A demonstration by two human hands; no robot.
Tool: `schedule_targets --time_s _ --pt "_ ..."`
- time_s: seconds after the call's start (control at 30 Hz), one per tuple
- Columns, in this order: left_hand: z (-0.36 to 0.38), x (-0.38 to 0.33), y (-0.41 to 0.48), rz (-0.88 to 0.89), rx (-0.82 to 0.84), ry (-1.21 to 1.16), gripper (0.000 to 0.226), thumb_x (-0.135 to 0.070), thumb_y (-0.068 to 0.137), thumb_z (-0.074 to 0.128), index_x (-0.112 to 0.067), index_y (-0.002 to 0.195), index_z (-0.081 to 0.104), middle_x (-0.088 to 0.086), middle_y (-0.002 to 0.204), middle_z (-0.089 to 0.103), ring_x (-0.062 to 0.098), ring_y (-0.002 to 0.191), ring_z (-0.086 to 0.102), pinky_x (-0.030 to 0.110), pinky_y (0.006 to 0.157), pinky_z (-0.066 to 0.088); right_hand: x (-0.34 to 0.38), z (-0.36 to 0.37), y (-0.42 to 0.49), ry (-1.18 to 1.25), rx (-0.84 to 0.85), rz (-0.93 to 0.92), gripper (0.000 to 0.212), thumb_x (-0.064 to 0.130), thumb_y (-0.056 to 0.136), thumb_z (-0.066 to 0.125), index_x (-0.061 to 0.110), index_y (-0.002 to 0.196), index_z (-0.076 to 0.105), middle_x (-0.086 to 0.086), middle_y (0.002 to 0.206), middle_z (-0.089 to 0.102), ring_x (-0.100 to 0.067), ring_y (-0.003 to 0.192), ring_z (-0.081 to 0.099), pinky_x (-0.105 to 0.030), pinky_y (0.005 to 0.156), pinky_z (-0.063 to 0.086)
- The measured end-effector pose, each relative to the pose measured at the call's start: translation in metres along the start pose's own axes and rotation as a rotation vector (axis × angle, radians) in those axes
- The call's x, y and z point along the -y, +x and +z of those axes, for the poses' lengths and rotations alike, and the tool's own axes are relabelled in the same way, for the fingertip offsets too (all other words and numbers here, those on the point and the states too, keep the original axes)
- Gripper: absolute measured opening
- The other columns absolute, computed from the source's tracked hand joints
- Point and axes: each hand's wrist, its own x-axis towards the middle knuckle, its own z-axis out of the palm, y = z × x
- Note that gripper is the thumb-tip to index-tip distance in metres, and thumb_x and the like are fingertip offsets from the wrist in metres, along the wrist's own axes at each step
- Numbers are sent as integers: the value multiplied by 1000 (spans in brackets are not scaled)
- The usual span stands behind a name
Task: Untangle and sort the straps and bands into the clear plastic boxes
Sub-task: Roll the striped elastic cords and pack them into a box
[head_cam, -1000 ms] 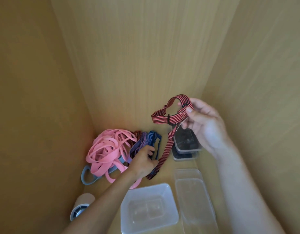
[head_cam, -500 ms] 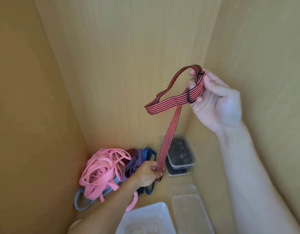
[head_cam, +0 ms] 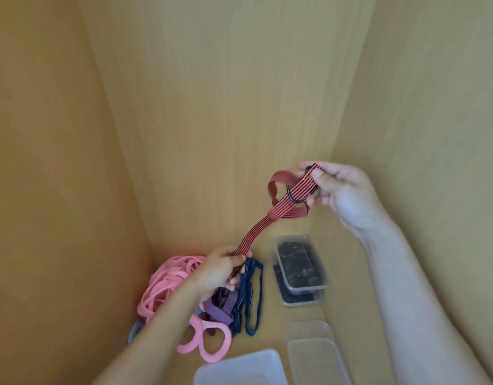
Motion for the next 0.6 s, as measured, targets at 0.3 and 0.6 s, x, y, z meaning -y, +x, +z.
schedule_targets --time_s 0.3,0.6 --pt "-29 -41 -19 48 -170 44 28 8 95 42 -7 94 66 7 65 48 8 35 35 17 35 31 1 17 12 60 83 -21 21 7 103 48 6 110 68 -10 88 66 -18 67 56 -25 61 50" --pt "-50 -108 -11 434 -586 97 17 5 85 71 -6 98 68 3 80 65 2 51 50 10 51 40 30 32 39 60 104 -51 16 4 98 57 5 109 69 -5 82 65 -17 68 52 -22 57 46"
